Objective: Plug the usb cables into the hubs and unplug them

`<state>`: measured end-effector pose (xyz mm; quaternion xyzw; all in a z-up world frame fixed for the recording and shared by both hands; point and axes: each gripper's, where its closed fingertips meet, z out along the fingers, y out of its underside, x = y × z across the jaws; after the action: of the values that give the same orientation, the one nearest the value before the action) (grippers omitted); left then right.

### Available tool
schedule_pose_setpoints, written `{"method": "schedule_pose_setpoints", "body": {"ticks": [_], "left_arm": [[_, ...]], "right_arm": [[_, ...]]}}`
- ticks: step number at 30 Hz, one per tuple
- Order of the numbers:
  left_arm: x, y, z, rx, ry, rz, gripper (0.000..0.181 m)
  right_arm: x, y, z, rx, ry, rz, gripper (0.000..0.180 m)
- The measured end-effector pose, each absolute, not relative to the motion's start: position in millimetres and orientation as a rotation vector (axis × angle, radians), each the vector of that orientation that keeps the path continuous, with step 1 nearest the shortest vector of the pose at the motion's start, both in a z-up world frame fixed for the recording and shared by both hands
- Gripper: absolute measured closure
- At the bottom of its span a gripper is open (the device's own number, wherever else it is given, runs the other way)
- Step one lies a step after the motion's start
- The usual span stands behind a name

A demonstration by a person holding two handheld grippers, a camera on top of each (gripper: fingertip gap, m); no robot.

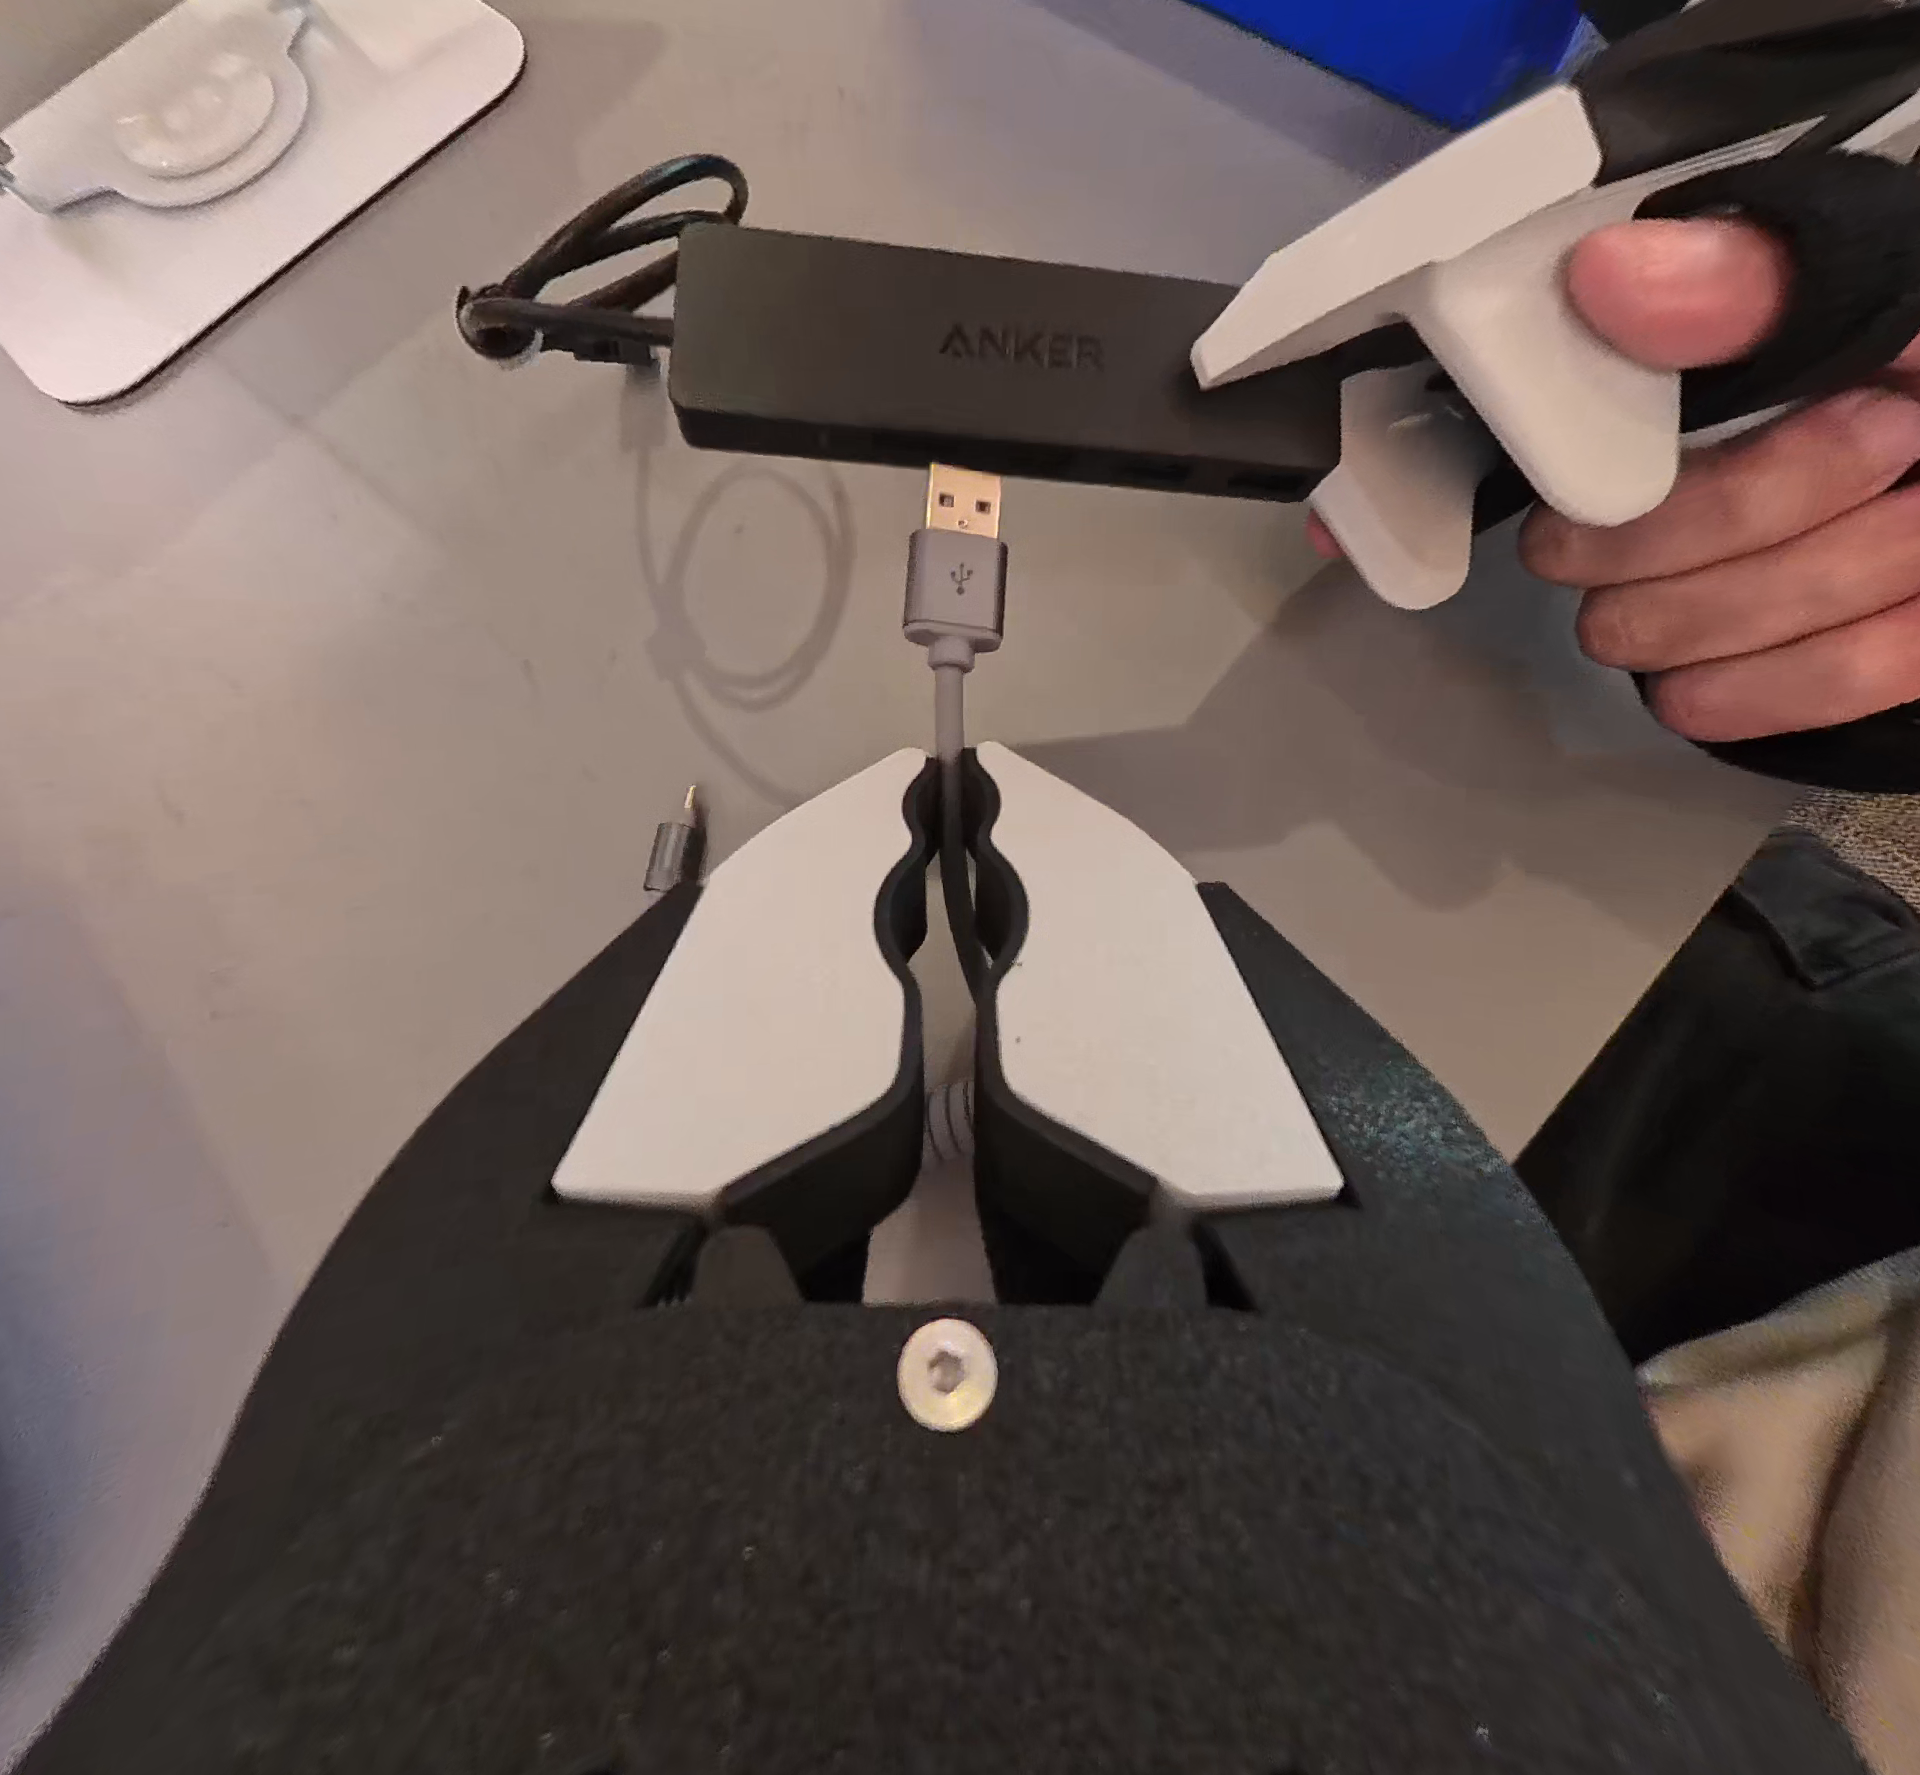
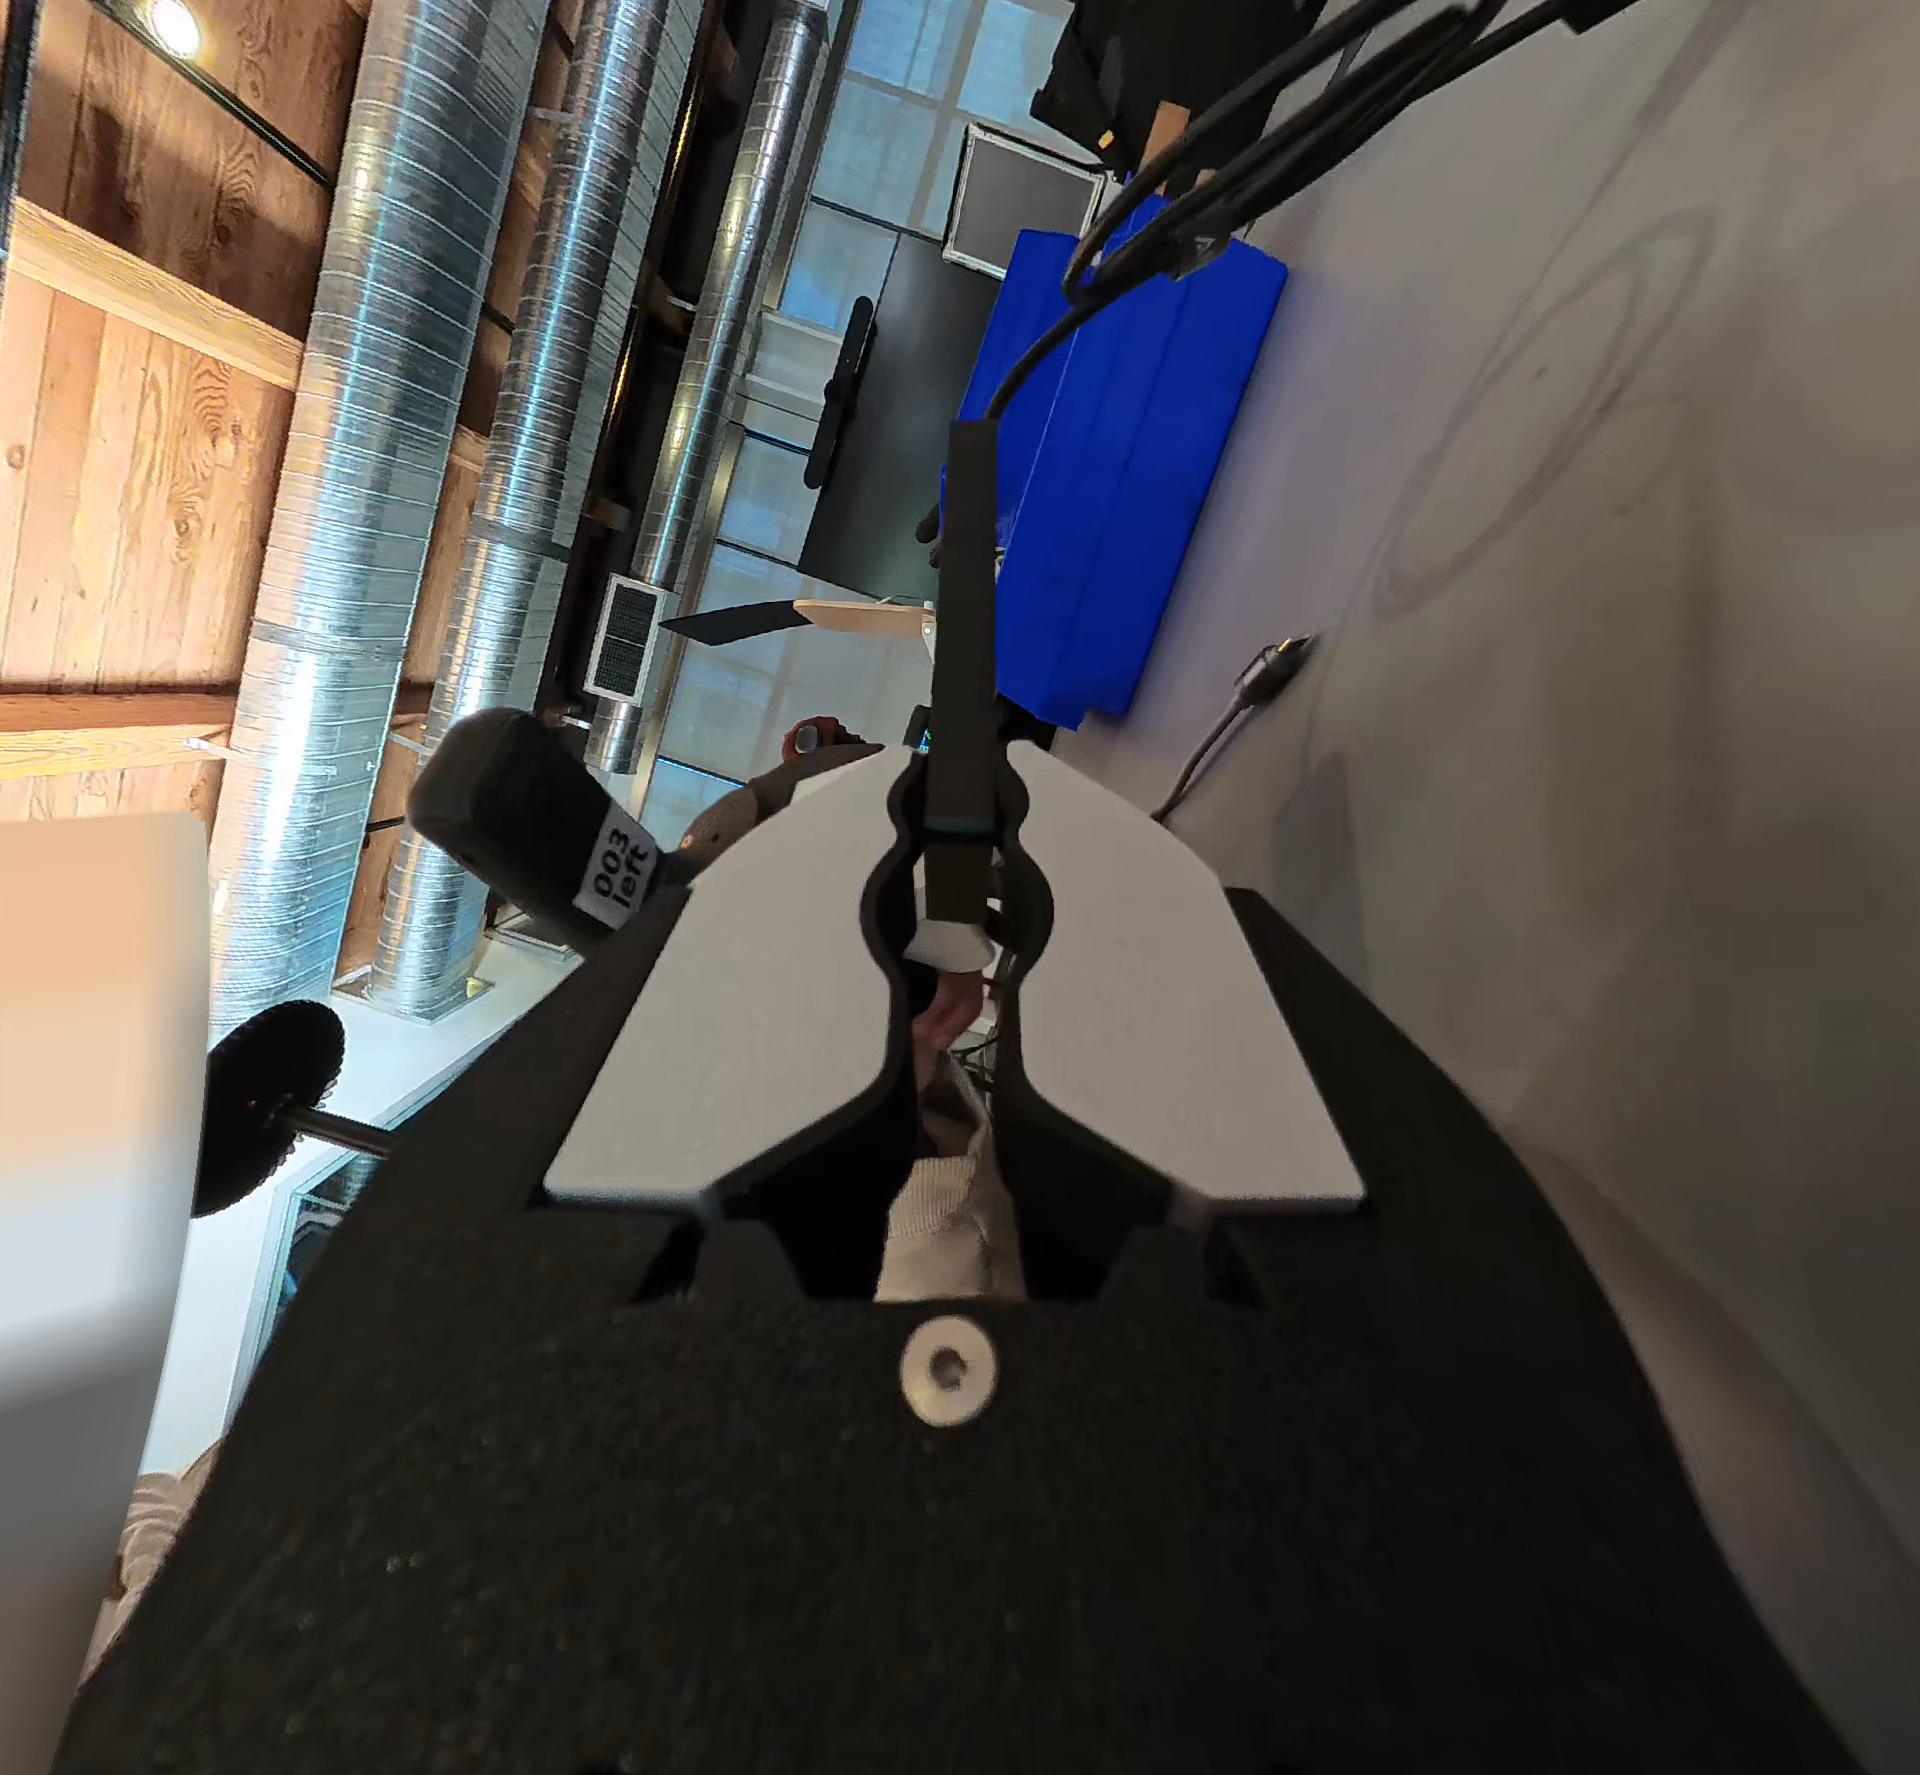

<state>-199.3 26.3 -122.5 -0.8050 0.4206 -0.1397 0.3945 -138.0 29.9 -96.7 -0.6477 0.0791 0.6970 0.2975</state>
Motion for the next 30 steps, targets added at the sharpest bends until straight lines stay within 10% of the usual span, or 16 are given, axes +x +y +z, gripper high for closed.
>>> {"method": "schedule_pose_setpoints", "body": {"ticks": [30], "left_arm": [[-201.9, 43.5, -121.2, -2.076, 1.024, -0.307, 0.178]], "right_arm": [[-147.8, 22.9, -96.2, -1.742, 0.135, 1.840, 0.169]]}}
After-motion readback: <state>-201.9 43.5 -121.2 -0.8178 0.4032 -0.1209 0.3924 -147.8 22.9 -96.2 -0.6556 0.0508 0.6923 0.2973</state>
